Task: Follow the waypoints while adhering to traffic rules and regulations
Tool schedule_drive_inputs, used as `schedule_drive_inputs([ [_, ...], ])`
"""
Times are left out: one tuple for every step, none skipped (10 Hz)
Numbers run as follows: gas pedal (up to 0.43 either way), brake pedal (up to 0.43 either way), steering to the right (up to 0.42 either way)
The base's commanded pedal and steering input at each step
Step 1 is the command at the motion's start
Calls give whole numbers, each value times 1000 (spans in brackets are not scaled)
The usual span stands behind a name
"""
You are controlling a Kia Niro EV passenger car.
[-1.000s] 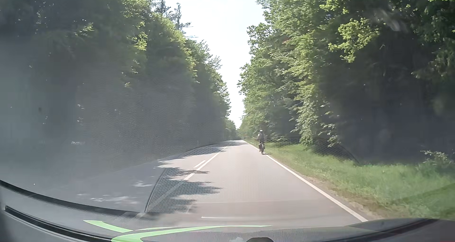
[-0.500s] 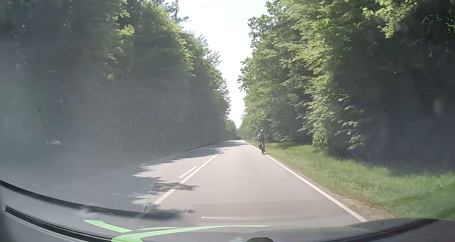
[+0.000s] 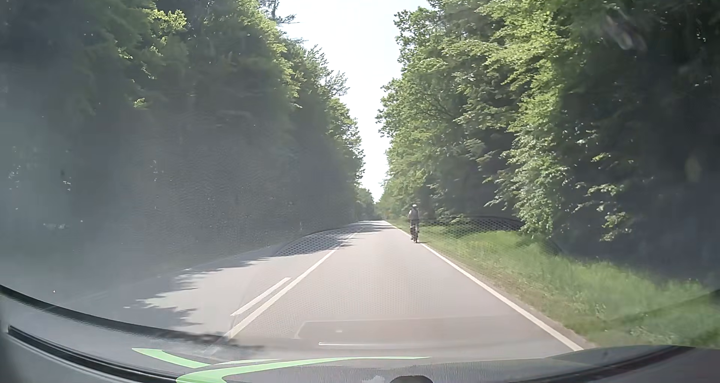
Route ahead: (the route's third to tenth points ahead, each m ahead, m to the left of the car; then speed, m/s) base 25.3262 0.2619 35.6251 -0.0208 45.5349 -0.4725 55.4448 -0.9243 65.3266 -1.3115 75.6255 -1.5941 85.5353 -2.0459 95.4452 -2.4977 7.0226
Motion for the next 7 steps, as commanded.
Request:
schedule_drive_inputs([
  [138, 0, -3],
  [138, 0, -3],
  [138, 0, -4],
  [138, 0, -3],
  [138, 0, -3],
  [138, 0, -3],
  [138, 0, -3],
])
